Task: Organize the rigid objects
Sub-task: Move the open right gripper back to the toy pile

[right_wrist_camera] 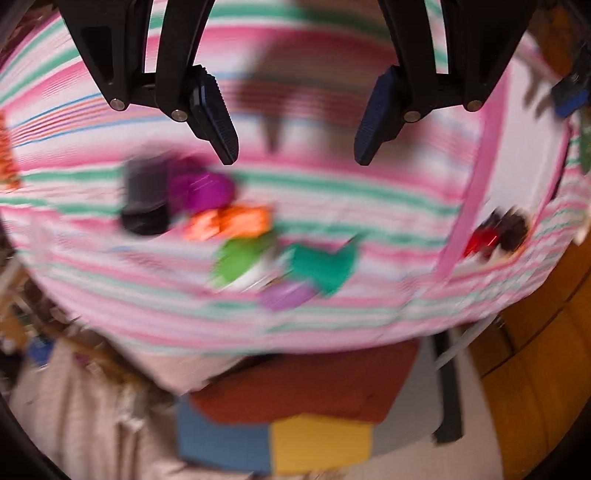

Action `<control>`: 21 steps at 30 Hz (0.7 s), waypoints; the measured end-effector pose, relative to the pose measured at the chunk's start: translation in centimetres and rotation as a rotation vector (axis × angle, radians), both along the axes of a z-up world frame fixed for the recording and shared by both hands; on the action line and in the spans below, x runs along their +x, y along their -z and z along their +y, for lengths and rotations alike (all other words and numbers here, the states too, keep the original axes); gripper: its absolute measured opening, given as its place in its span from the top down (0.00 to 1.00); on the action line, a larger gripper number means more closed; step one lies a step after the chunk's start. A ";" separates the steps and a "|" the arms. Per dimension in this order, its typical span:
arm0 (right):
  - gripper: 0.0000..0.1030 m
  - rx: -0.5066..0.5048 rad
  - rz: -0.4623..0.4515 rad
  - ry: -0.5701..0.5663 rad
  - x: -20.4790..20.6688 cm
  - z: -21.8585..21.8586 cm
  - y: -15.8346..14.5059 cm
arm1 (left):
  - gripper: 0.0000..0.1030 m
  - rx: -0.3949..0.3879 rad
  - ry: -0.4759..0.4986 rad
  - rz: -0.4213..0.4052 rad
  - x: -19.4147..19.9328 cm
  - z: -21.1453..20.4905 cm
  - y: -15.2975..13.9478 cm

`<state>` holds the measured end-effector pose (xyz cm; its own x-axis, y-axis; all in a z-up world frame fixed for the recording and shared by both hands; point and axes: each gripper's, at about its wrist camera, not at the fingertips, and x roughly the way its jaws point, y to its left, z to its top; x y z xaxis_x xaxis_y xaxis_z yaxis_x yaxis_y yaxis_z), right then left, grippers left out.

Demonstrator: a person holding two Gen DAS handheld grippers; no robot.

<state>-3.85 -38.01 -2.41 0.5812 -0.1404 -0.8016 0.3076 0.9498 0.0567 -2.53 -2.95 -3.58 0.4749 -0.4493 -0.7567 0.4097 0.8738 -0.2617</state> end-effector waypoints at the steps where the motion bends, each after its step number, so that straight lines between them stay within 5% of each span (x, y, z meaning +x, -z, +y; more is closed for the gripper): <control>1: 0.33 -0.014 -0.011 0.018 0.0 -0.7 -0.2 | 0.65 0.001 0.005 0.001 -0.1 -0.2 0.0; 10: 0.32 0.080 0.031 0.048 2.0 -4.0 1.8 | 0.65 0.018 0.021 -0.001 -0.3 -1.2 0.0; 16: 0.31 0.195 0.005 -0.177 2.1 0.2 1.6 | 0.65 0.015 0.007 0.002 -0.2 -1.1 0.0; 21: 0.31 0.211 -0.141 -0.276 0.9 2.1 -1.4 | 0.65 0.018 0.006 -0.006 -0.3 -1.2 -0.3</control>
